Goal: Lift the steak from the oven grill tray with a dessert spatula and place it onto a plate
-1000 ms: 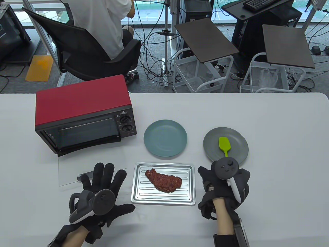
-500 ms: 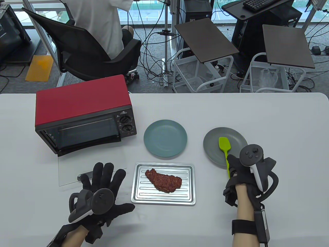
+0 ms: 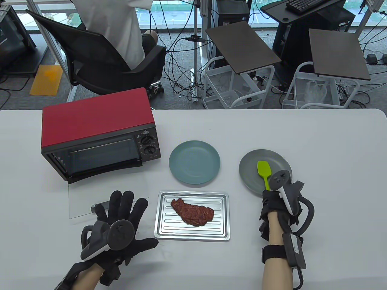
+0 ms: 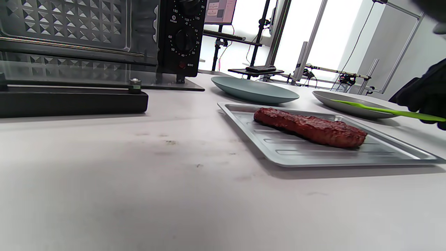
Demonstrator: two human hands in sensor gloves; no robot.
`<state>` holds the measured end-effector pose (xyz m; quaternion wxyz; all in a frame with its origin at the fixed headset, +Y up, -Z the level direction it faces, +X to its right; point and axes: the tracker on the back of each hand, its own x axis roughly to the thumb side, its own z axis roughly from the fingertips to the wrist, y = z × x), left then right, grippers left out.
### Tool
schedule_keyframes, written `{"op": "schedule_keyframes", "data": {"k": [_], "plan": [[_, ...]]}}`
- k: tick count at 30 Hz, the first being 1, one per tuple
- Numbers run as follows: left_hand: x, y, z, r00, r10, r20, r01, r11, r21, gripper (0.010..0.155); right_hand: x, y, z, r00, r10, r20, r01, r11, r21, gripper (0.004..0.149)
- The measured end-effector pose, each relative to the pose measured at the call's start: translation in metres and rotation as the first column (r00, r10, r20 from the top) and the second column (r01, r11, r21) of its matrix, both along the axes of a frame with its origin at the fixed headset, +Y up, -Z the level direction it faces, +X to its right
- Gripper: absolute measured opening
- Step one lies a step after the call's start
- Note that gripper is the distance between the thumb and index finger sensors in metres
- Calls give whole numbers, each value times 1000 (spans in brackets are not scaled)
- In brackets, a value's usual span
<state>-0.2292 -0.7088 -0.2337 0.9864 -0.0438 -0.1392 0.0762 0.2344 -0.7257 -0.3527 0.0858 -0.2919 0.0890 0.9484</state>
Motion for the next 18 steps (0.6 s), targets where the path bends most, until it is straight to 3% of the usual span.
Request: {"op": "schedule_keyframes", "data": {"k": [5,18], "plan": [[0,0,-1,1000,3,-4,-3,1000,-4,111,-5,-11,-8,1000,18,-4,-18,999,-45,73],[0,0,-3,1000,6,3,-6,1000,-13,111,-12,-16,-9,995,99,23,-98,993,-70,71]]}}
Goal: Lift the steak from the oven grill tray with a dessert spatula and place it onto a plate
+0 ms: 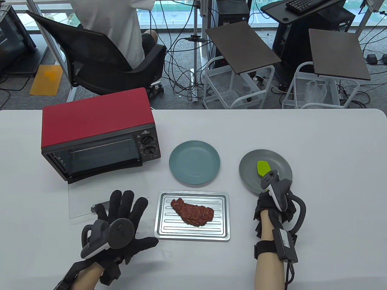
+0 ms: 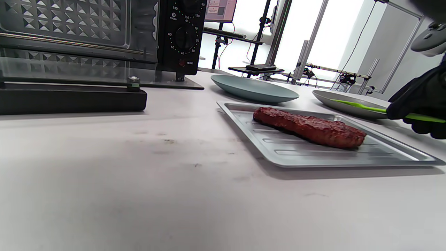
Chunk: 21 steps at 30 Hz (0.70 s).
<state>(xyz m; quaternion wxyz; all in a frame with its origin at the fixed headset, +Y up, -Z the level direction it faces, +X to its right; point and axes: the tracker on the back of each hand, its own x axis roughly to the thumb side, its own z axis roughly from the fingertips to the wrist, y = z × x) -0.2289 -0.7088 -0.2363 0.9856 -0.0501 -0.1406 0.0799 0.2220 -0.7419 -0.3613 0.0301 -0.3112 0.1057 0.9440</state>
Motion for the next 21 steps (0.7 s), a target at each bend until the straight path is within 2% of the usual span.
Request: {"op": "schedule_keyframes", "data": {"k": [9,16,21], "plan": [[1,-1,0,1000,-4,4,4,1000,-9,110,0,-6,1,1000,-1,12,1,1000,9,69],[2,-3,-2,1000,-9,1,9,1000,-29,110,-2,-12,3,998,61,2,-61,998,29,64],[3,-4,-2,1000,-9,-1,9,999,-38,109,-7,-15,6,993,118,-23,-115,990,82,60]]}}
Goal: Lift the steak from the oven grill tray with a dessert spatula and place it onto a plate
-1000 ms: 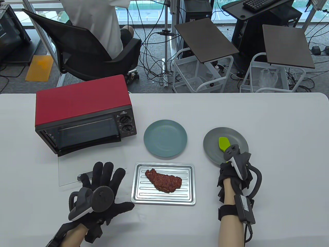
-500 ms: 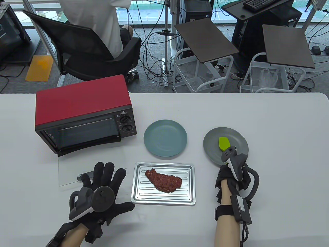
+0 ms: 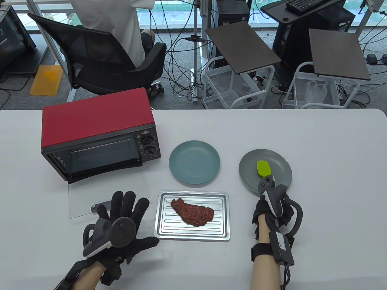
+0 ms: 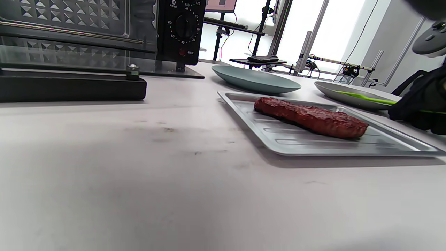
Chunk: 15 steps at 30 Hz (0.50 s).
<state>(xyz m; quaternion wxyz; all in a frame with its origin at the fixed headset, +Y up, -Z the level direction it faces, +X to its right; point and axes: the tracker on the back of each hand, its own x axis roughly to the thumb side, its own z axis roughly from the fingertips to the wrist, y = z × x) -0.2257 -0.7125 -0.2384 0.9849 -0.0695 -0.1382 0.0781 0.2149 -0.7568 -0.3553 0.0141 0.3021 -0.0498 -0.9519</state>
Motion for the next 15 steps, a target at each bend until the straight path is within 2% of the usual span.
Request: {"op": "schedule_keyframes", "data": {"k": [10,15], "plan": [[0,-2,-2,1000,-2,-9,2,1000,-18,109,5,1,5,999,-40,-35,42,997,60,52],[2,-4,-4,1000,-6,-11,5,1000,-28,107,9,11,9,995,-63,-80,70,994,88,49]]}}
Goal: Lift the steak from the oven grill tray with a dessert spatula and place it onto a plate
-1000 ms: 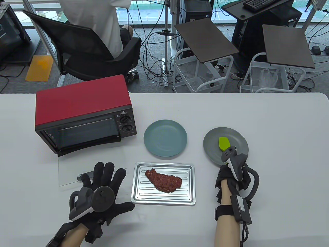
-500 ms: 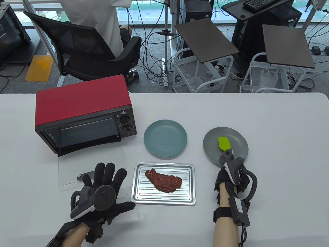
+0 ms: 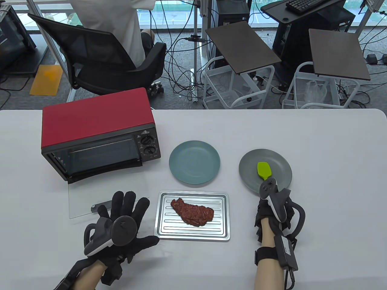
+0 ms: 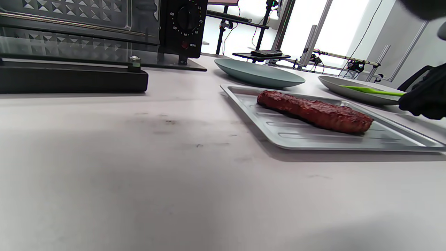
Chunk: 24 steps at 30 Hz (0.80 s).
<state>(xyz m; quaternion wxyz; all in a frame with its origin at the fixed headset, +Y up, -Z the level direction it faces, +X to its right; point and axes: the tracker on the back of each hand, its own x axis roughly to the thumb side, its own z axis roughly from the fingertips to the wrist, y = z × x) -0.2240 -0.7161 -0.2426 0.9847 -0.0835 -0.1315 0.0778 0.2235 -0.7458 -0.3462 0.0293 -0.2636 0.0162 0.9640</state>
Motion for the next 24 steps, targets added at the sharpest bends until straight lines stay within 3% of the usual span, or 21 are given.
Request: {"op": "schedule_keyframes", "data": {"k": [10,13,18,24], "plan": [[1,-5,-4,1000,3,-15,-3,1000,-28,107,11,63,15,990,64,-128,-46,990,136,48],[2,-7,-6,1000,3,-20,-3,999,-41,107,12,85,22,972,155,-174,-120,973,198,47],[5,-14,-10,999,33,-31,-35,997,-74,107,12,117,40,950,161,-268,-77,951,299,47],[8,-32,-18,993,98,-73,-107,985,-138,106,8,133,63,909,193,-369,-60,937,344,47]]}}
